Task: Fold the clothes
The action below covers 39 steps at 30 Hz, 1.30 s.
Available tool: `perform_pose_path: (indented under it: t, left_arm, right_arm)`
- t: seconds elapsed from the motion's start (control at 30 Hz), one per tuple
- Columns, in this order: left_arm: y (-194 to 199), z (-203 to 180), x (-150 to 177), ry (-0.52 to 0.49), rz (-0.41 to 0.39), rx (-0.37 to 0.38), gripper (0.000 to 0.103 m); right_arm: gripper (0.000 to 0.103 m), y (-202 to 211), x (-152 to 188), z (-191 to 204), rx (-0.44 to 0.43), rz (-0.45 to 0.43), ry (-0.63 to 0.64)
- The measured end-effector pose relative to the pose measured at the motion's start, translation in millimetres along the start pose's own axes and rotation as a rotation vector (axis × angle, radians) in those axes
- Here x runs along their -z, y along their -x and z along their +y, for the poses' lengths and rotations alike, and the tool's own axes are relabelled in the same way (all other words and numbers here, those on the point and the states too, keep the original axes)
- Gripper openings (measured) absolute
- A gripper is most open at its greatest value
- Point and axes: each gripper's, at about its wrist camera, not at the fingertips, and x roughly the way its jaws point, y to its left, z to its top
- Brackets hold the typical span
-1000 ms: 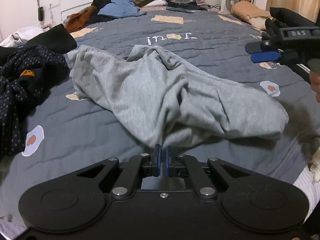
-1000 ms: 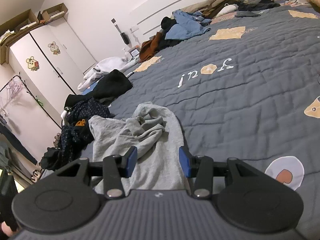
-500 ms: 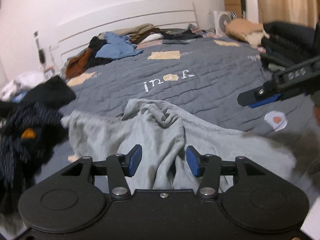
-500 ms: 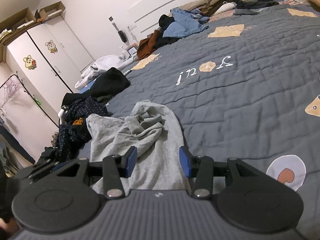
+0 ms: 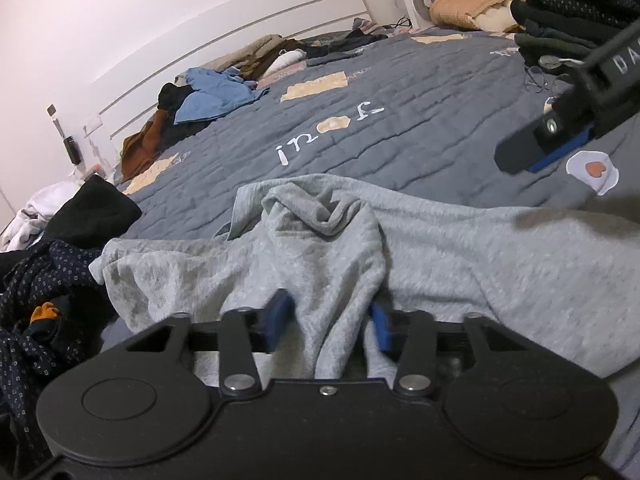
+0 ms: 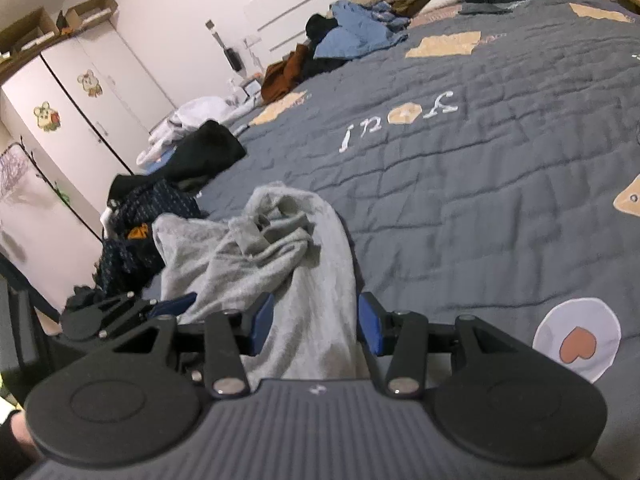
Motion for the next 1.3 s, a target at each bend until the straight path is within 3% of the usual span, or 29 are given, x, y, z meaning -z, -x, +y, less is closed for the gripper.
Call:
perform_pose_path:
  t: [0.03,0.13,0.23,0.33,0.67,0.77,0.9,1.0,1.03,1.2,1.3]
  left_arm:
    - [0.0,2.3,0.6,0.012,0.002,0.001,0.021]
    - [3.6,16.0,-1.1,0.089,-0.012,0.018,0.013]
    - [13.7,35.3,-3.2,0.195,-0.048,0.024,0.012]
    - [23.0,46.9,-5.3,0.24,-0.071,0.008,0.011]
    - [51.2,69.5,-2.7,0.29,-0.095,-0.039,0.01]
    - [48.5,72.8,-0.7,0.296,-0.092,-0.02,0.01]
    - [48.2,64.3,-2.3,0.267,-0.107,0.034,0.02]
    - [45.3,47.7,-5.5,0.206,-0.111,0.029,0.044]
    - [42.2,41.7,-5.6,0.185,-0.109,0.023,0.047]
    - [22.0,24.9,-10.4,0.124,-0.047,0.028,0.047]
    - [15.2,15.0,-7.2,0.053,-0.03,-0.007,0.046]
  right_arm:
    - [0.046,-2.4,1.3,0.5,0.002,0.008,0.005]
    - [0.046,-7.8,4.4,2.2,0.007,0.026,0.015]
    - [0.046,-8.8,6.1,2.8,0.011,0.031,0.013]
    - [0.046,-8.1,5.5,2.3,0.014,0.024,0.009]
    - [0.046,-12.1,5.7,2.9,0.028,0.027,0.009]
    - [0.046,-15.5,6.5,2.4,0.036,0.033,0.003]
    - [0.046,-17.8,6.6,3.3,0.04,0.032,-0.002]
    - [0.046,-17.5,5.4,4.4,0.037,0.026,-0.006]
    - [0.046,-17.4,5.5,4.5,0.036,0.026,-0.007]
    - [0.046,-16.8,5.7,5.0,0.032,0.029,-0.009]
    - [0.046,-16.5,5.8,5.4,0.03,0.031,-0.011]
